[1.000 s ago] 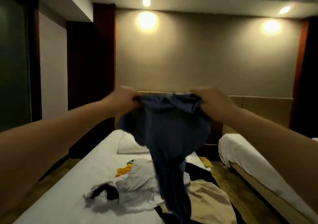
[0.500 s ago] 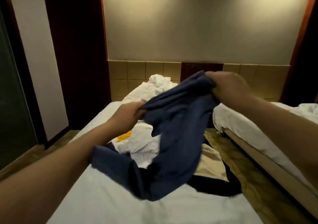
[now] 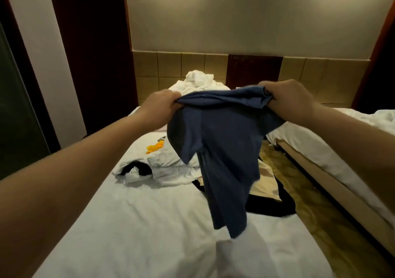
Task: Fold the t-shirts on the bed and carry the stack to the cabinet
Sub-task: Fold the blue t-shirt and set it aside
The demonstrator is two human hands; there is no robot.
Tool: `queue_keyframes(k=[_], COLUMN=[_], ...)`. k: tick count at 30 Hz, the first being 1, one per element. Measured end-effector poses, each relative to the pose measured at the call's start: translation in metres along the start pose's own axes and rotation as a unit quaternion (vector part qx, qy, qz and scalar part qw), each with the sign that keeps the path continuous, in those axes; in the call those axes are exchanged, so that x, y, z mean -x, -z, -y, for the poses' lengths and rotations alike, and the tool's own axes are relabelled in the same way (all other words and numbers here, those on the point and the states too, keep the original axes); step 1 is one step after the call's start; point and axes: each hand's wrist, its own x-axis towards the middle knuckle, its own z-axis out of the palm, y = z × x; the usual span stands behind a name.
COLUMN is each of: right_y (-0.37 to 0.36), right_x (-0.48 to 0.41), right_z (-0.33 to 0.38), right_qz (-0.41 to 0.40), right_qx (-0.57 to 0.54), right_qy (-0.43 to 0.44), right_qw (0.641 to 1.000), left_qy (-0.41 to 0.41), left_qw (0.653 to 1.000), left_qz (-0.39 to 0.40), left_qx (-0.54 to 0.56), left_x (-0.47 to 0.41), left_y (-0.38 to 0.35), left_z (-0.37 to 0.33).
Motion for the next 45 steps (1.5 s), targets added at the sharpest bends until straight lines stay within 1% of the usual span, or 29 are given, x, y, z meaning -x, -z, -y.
queue_keyframes(k=[4,7,9,10,11,12,13,14,15,16,17,19,20,21,23,24,26,28,30,33,35,37,39,40,42,45], right_y=[0.004,0.01,0.015,0.018,0.021,0.023,0.025,0.027,0.029,0.03,0.031,0.031,0.031,0.029,0.023,0.022,0.022,0.024,0.024,0.031,0.037,0.041,0.043,0.043,0.048,0.052], right_x=[-0.004,-0.008,-0.012,-0.014,-0.015,-0.016,-0.017,-0.017,-0.018,-0.018,-0.018,-0.015,-0.012,-0.006,0.004,0.008,0.012,0.014,0.014,0.014,0.013,0.013,0.01,0.008,0.005,0.004], right_z=[-0.002,0.002,0.01,0.015,0.019,0.022,0.023,0.023,0.022,0.02,0.019,0.018,0.02,0.024,0.026,0.025,0.021,0.018,0.016,0.02,0.024,0.026,0.026,0.025,0.027,0.028], right_qz=[0.032,0.044,0.055,0.073,0.102,0.143,0.19,0.227,0.241,0.235,0.207,0.133,0.122,0.134,0.153,0.132,0.056,-0.005,-0.028,-0.009,0.006,0.02,0.016,0.022,0.056,0.127], right_qx=[0.002,-0.019,-0.064,-0.101,-0.14,-0.171,-0.18,-0.161,-0.127,-0.094,-0.08,-0.11,-0.12,-0.102,-0.026,-0.013,-0.025,-0.007,-0.013,-0.048,-0.081,-0.122,-0.143,-0.147,-0.153,-0.192], right_qy=[-0.016,-0.028,-0.033,-0.039,-0.051,-0.071,-0.095,-0.106,-0.105,-0.1,-0.094,-0.081,-0.071,-0.053,-0.013,-0.001,0.015,0.027,0.024,0.026,0.02,0.0,-0.011,-0.013,-0.026,-0.059], right_qw=[0.999,0.998,0.996,0.991,0.984,0.972,0.96,0.955,0.956,0.962,0.971,0.982,0.983,0.984,0.988,0.991,0.998,1.0,0.999,0.998,0.997,0.992,0.99,0.989,0.986,0.971], left_qy=[0.03,0.059,0.094,0.105,0.103,0.088,0.067,0.044,0.024,0.007,-0.001,-0.012,-0.019,-0.028,-0.055,-0.06,-0.054,-0.05,-0.044,-0.04,-0.029,-0.02,-0.021,-0.02,-0.005,0.02], left_qw=[0.999,0.997,0.988,0.982,0.982,0.985,0.991,0.996,0.998,0.997,0.996,0.996,0.996,0.994,0.984,0.981,0.984,0.986,0.99,0.989,0.991,0.995,0.998,0.998,0.997,0.992], left_qz=[0.009,0.004,-0.003,-0.009,-0.014,-0.01,0.002,0.023,0.049,0.073,0.09,0.087,0.085,0.1,0.154,0.169,0.165,0.153,0.128,0.13,0.13,0.097,0.056,0.055,0.078,0.114], left_qx=[0.024,0.042,0.123,0.155,0.161,0.145,0.114,0.076,0.045,0.027,0.023,0.02,0.008,-0.017,-0.07,-0.071,-0.045,-0.037,-0.041,-0.056,-0.034,0.001,0.017,0.014,0.024,0.057], left_x=[-0.005,-0.006,-0.007,-0.006,-0.005,-0.003,0.0,0.004,0.008,0.01,0.012,0.016,0.017,0.019,0.027,0.031,0.034,0.031,0.024,0.018,0.018,0.021,0.022,0.023,0.025,0.027], left_y=[0.003,0.004,0.004,0.005,0.006,0.006,0.008,0.009,0.011,0.013,0.016,0.021,0.023,0.023,0.016,0.011,0.007,0.01,0.015,0.021,0.026,0.03,0.032,0.033,0.036,0.045], left_z=[0.001,0.001,0.0,0.0,0.001,0.003,0.005,0.008,0.01,0.012,0.012,0.009,0.008,0.008,0.007,0.007,0.006,0.002,0.003,0.002,0.003,0.004,0.007,0.008,0.007,0.002])
